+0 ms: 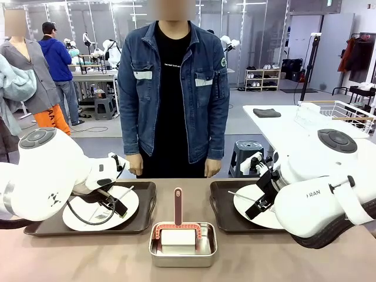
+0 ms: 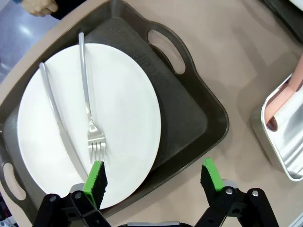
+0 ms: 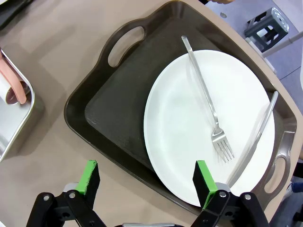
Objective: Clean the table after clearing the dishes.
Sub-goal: When the left (or right) Handle tray is removed, use the left hand (or right hand) to clean the left (or right) side of the table with the Lint Roller.
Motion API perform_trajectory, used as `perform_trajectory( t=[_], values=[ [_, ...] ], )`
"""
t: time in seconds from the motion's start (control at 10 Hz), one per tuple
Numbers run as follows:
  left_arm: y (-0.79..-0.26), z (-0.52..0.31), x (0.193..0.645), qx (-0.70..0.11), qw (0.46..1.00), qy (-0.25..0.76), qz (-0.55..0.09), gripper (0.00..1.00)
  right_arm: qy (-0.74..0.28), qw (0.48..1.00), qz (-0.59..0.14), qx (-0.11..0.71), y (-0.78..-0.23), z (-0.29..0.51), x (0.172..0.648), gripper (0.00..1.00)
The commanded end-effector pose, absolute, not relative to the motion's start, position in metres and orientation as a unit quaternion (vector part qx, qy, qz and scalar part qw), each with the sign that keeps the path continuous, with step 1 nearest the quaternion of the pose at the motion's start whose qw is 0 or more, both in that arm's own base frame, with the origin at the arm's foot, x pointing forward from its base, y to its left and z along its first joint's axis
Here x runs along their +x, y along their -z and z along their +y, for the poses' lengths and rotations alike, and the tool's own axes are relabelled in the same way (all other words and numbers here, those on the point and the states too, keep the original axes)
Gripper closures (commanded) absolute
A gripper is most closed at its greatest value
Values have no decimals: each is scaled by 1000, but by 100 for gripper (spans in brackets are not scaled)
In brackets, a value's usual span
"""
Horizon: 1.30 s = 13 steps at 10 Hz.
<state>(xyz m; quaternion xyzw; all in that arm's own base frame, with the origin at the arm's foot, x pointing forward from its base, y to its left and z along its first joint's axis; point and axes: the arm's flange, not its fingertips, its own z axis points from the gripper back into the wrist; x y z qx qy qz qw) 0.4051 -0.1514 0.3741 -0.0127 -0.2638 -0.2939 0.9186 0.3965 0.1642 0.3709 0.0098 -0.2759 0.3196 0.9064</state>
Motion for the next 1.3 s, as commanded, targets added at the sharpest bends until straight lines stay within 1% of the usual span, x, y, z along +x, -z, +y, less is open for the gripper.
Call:
perform_trajectory(
  t=[0.0,0.2,0.5,0.6,0.8,0.9,1.0,1.2],
  values=[
    [-405,-144,414,-12,918,310,-246,0,-313,911,-268,32,-388,159,407,0],
    [-442,-125,426,-63,919,326,-212,0,-315,916,-229,97,-418,150,433,0],
    [-492,-76,432,-223,896,345,-171,0,-299,898,-169,275,-453,116,466,0],
    [-502,-52,435,-305,878,330,-163,0,-271,889,-152,336,-457,99,471,0],
    [-507,6,430,-453,818,291,-202,0,-192,854,-139,462,-459,53,473,0],
    [-507,40,422,-509,785,269,-228,0,-163,834,-136,510,-459,24,467,0],
    [-500,83,411,-548,770,213,-247,0,-133,813,-155,545,-457,-14,457,0],
    [-478,153,382,-564,771,135,-265,0,-62,795,-170,580,-434,-92,439,0]
  ],
)
